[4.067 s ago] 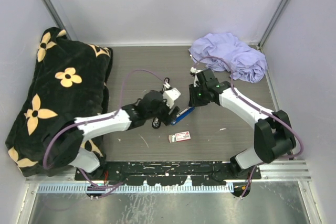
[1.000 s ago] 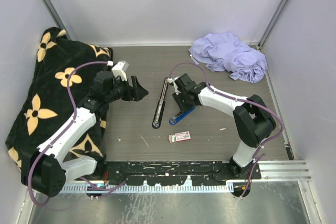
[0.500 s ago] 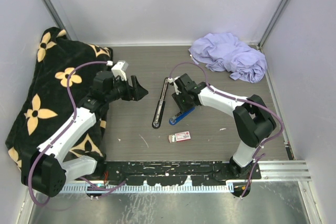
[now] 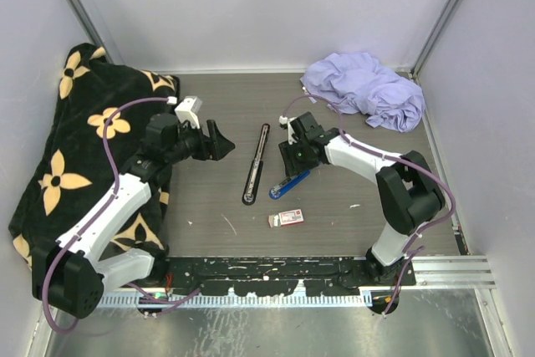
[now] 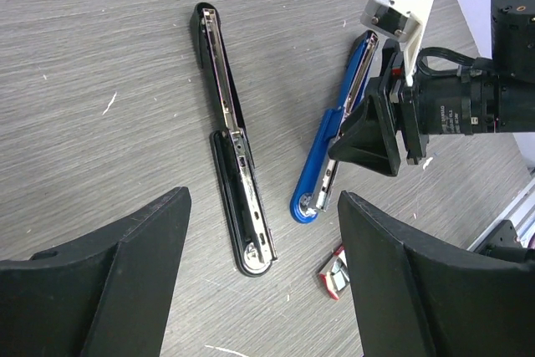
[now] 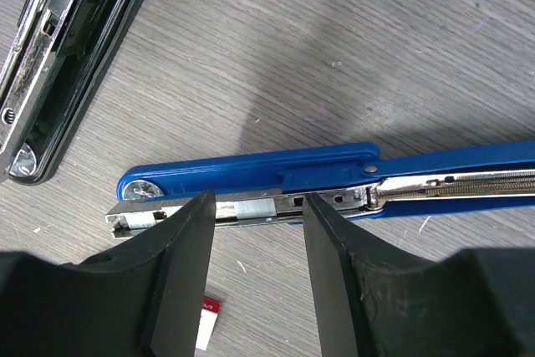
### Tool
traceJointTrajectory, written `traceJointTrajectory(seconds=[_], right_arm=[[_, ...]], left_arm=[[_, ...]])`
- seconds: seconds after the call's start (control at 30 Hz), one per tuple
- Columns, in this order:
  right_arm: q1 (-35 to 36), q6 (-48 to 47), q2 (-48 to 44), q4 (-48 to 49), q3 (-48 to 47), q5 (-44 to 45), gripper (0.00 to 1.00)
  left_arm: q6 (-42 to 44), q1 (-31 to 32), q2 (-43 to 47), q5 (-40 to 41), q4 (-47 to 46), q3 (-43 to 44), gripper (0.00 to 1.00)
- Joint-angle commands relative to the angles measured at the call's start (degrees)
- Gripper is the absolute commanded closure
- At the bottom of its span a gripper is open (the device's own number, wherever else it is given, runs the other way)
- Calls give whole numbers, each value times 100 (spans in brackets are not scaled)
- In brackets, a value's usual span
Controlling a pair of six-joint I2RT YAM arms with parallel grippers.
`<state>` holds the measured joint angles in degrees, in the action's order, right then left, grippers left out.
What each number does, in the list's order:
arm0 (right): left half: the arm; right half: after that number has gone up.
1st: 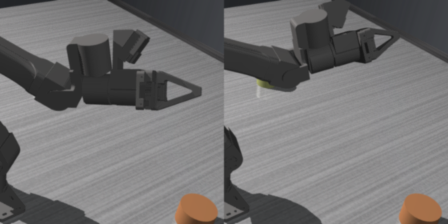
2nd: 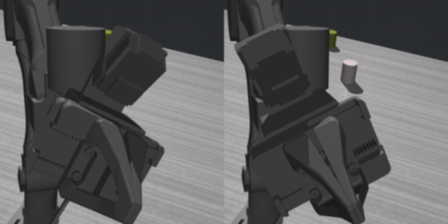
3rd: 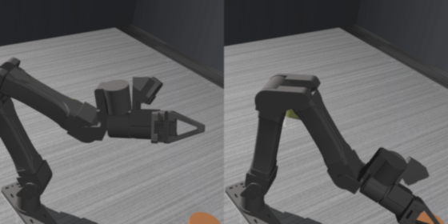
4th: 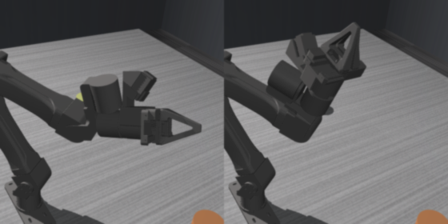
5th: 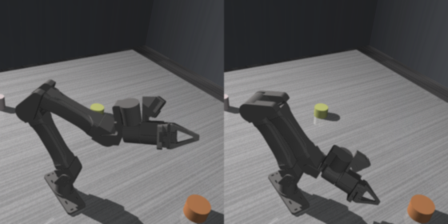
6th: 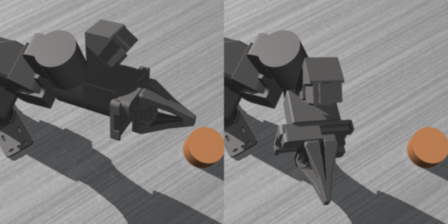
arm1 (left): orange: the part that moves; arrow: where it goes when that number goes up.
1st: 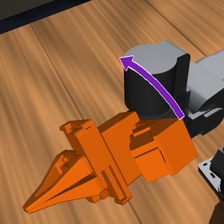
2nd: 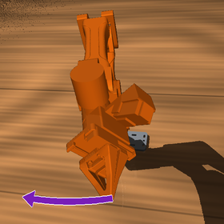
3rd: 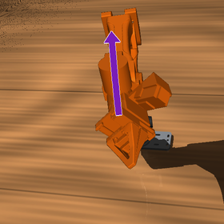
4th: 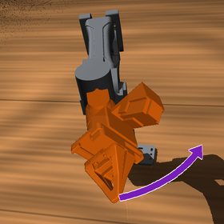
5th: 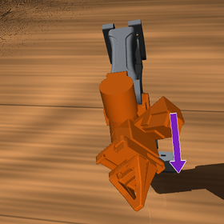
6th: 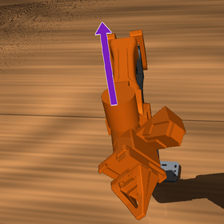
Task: Load the staples into the stapler
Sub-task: Install the staple into the stapler.
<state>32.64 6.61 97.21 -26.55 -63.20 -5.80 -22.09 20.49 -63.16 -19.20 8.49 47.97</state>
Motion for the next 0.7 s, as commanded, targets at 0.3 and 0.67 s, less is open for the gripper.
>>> traceJointTrajectory(seconds=[0.3, 0.67], right_arm=[[-328, 315, -308, 422, 239, -700, 47], [-338, 334, -230, 422, 221, -918, 53]], left_arm=[[11, -44, 85, 57, -148, 37, 26], [11, -37, 55, 61, -164, 28, 26]])
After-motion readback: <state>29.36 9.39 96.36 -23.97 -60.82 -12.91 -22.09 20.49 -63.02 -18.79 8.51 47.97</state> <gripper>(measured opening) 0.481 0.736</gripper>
